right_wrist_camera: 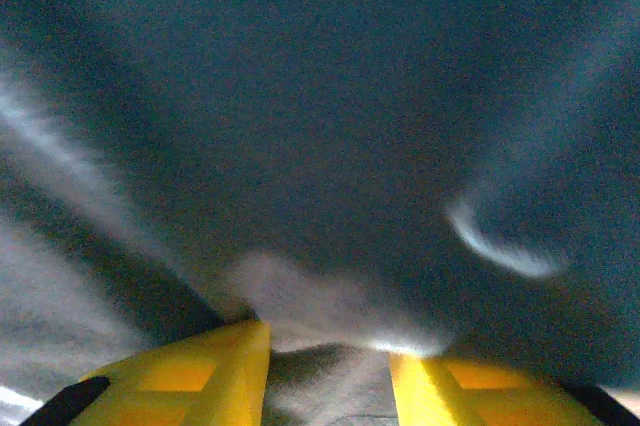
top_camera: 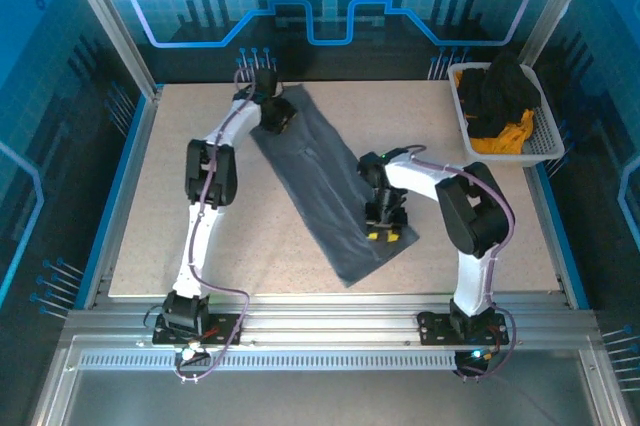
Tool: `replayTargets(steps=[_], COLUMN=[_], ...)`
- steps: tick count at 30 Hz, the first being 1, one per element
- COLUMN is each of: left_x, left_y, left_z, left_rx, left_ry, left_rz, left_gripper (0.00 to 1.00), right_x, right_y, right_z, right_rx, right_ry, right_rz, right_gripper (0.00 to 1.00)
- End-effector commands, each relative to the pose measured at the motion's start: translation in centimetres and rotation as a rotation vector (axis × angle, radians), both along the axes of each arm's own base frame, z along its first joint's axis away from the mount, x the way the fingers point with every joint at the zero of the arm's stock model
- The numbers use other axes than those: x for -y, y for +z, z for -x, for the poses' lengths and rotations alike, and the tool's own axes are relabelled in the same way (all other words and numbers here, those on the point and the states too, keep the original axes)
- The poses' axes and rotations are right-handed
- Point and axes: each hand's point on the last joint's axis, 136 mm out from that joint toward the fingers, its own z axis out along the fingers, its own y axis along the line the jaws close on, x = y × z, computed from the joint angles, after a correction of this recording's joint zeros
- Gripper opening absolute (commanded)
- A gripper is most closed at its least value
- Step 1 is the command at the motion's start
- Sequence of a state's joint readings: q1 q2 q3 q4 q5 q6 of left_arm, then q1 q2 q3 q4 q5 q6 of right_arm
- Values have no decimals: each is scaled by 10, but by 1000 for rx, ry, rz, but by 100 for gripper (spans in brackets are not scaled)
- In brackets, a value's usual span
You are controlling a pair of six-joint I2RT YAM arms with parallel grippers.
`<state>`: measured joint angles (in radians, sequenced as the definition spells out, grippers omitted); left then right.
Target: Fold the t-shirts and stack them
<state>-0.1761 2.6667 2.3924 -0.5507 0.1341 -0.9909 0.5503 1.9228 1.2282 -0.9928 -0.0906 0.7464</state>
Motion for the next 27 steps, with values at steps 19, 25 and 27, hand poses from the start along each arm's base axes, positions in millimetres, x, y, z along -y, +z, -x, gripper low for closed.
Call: replayTargets(steps=[19,25,27], left_x=[59,54,51], left_y=[156,82,62], left_z=[97,277,335], left_rx=[211,-234,-369], left_ry=[-128,-345,-394], left_rz=[202,190,211], left_gripper=[55,54,54], right_x=[22,26,25], right_y=[73,47,35], right_z=[8,30,32], right_rx=[249,166,137], right_ry=[-198,-117,-93], right_rz=[-200,-227,-206], right_gripper=[58,59,58])
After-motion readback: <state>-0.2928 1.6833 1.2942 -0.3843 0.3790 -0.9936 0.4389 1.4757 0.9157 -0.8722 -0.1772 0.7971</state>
